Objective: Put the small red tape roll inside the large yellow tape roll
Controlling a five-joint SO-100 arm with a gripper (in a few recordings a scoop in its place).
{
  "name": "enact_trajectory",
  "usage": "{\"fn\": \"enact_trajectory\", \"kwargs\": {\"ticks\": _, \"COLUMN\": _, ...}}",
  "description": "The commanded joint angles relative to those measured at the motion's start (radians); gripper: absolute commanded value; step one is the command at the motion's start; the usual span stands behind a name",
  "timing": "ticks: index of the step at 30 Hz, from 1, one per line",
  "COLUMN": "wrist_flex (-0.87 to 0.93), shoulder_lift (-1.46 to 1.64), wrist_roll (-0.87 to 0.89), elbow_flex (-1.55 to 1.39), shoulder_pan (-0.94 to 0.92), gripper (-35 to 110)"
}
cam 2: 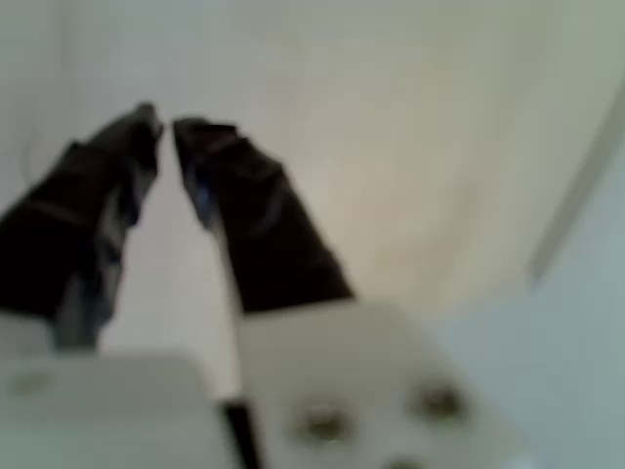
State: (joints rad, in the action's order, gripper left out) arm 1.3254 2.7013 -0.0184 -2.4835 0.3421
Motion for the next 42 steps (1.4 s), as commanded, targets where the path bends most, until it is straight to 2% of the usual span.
{"fn": "enact_trajectory", "kwargs": {"ticks": 1, "wrist_flex": 0.026, "shoulder_lift": -0.334, "wrist_roll": -0.094, "elbow_flex": 0.193, "shoulder_pan": 0.091, "gripper": 0}}
{"fn": "enact_trajectory", "kwargs": {"ticks": 5, "wrist_flex": 0.046, "shoulder_lift": -0.428, "wrist_roll": -0.321, "elbow_flex": 0.221, "shoulder_pan": 0.095, "gripper": 5}}
{"fn": "enact_trajectory", "kwargs": {"ticks": 10, "wrist_flex": 0.058, "shoulder_lift": -0.417, "wrist_roll": -0.486, "elbow_flex": 0.198, "shoulder_pan": 0.1, "gripper": 15}}
{"fn": "enact_trajectory", "kwargs": {"ticks": 20, "wrist_flex": 0.0, "shoulder_lift": -0.586, "wrist_roll": -0.569, "elbow_flex": 0.247, "shoulder_pan": 0.091, "gripper": 24}}
{"fn": "enact_trajectory", "kwargs": {"ticks": 32, "wrist_flex": -0.207, "shoulder_lift": -0.781, "wrist_roll": -0.595, "elbow_flex": 0.264, "shoulder_pan": 0.067, "gripper": 26}}
{"fn": "enact_trajectory", "kwargs": {"ticks": 42, "wrist_flex": -0.249, "shoulder_lift": -0.902, "wrist_roll": -0.607, "elbow_flex": 0.344, "shoulder_pan": 0.066, "gripper": 26}}
